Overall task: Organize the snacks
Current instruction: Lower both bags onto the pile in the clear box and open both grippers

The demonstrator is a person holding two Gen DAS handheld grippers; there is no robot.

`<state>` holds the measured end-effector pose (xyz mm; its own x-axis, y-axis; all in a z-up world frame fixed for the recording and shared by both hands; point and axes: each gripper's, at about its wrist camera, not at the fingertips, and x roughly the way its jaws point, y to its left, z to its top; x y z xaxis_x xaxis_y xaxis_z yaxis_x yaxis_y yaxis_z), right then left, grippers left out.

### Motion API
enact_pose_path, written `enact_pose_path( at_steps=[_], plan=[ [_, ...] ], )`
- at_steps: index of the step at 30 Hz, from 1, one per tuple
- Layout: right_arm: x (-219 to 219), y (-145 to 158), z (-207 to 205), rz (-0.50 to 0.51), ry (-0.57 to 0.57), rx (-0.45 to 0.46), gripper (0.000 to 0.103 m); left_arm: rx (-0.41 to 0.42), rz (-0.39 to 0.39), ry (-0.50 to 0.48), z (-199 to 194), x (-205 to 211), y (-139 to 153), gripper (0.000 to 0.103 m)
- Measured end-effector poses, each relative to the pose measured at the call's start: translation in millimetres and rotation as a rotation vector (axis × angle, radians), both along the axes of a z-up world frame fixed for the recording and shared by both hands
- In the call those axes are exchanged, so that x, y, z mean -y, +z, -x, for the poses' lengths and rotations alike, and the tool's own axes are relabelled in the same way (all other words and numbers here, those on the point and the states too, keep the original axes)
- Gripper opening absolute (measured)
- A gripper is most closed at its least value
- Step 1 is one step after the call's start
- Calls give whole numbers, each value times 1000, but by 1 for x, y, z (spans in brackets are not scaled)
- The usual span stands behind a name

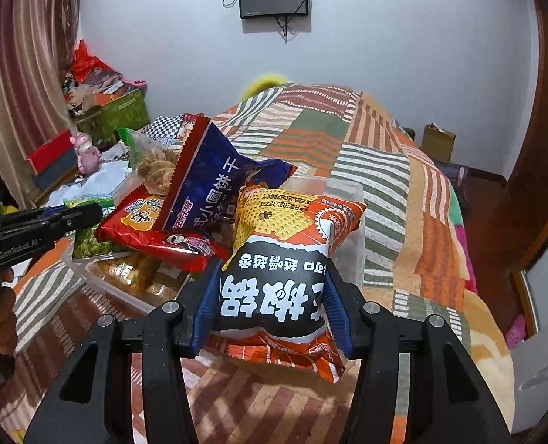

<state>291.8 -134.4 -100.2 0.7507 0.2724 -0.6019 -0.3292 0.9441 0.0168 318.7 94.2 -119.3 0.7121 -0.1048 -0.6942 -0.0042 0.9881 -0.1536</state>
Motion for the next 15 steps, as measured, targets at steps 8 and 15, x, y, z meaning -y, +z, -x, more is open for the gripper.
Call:
enact_pose_path(
  at_steps=[8, 15],
  plan=[
    [-5, 12, 20, 61, 6, 90, 74, -19, -20, 0, 7, -2, -1, 59],
    [1, 22, 36, 33, 11, 96, 76, -1, -47, -3, 31, 2, 9, 60]
  ],
)
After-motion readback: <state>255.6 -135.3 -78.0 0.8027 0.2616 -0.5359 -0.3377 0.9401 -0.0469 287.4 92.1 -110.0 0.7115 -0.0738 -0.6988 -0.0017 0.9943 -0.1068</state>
